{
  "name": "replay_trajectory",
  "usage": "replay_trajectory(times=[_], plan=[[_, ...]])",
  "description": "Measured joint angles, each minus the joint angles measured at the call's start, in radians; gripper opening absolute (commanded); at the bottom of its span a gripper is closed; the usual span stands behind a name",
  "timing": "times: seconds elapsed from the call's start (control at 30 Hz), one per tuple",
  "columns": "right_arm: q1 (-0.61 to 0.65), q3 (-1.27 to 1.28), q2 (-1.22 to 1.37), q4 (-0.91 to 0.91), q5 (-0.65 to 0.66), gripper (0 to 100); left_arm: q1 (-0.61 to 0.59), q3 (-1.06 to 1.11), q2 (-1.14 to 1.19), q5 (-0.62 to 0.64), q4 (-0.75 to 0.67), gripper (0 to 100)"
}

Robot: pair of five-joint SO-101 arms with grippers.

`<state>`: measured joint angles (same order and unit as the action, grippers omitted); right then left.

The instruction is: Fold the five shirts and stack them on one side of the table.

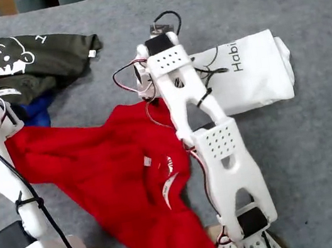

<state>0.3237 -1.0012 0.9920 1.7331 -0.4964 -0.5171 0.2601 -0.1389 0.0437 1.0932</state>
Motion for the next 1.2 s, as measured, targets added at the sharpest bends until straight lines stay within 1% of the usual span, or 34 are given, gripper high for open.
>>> replay_trajectory(times=[0.6,0.7,0.77,0.9,1.07,1.2], plan=[[0.003,-0.002,0.101,-0.046,0.0,18.0,0.0,0.0,0.0,0.0,0.0,27],[0.003,-0.006,0.11,-0.046,0.0,17.8,-0.017,0.0,0.0,0.0,0.0,27],[0.003,-0.006,0.11,-0.046,0.0,13.8,-0.031,0.0,0.0,0.0,0.0,27],[-0.008,-0.003,0.112,-0.044,0.046,1.2,-0.049,0.0,0.0,0.0,0.0,27],[-0.02,-0.002,0.114,-0.044,0.092,1.3,-0.058,0.0,0.0,0.0,0.0,27],[-0.02,-0.023,0.121,-0.035,0.104,1.3,-0.057,0.0,0.0,0.0,0.023,27]])
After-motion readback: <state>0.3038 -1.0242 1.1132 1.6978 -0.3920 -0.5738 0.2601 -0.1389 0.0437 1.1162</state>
